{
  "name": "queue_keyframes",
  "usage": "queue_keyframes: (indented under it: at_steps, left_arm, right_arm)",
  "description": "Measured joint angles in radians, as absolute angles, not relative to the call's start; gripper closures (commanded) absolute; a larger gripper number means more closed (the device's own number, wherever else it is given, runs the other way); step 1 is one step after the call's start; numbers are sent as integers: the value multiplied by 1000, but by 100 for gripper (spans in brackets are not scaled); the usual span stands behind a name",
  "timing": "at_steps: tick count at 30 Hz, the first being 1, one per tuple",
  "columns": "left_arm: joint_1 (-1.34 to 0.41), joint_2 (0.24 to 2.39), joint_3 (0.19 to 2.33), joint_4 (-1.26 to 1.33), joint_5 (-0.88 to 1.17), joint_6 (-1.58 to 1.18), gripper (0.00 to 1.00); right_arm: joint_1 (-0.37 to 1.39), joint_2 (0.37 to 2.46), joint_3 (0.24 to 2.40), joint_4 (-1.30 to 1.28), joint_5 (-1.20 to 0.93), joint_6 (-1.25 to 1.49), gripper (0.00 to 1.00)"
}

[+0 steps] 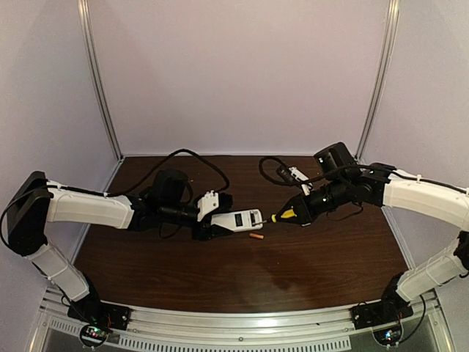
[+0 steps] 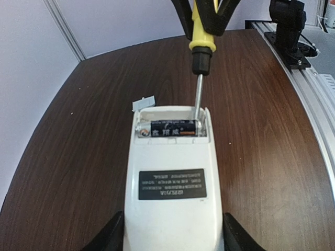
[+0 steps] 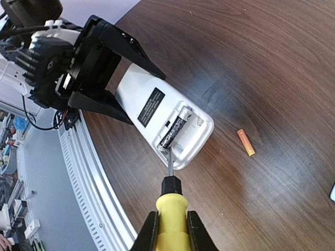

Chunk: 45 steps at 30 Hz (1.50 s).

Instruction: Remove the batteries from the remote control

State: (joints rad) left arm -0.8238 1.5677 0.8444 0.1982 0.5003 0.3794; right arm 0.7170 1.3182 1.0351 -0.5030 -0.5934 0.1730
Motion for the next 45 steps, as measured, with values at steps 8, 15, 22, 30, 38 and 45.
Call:
queue_keyframes:
  at_steps: [8,15,22,30,38,45]
  left_arm:
    - [-824,1568,844,208,432,418,100]
    - [-826,1568,844,208,369,453,100]
    - [-834,1568,842,208,309,489,100]
    - [-844,1568,832,197,258,531,100]
    - [-846,1602,824,163,233,551,100]
    - [-850,1649,823,159,202,564,100]
  right_arm:
    - [716,1385,1117,-553,-564,297,100]
    - [712,1457,1195,-590,-548,380,100]
    - [706,1517,1259,-626,-547,425,100]
    - [704,1563,1269,-617,-562,434,100]
    - [706,1609,1199,-529,-587,442,100]
    - [709,1655,1163,-469,-587,445,100]
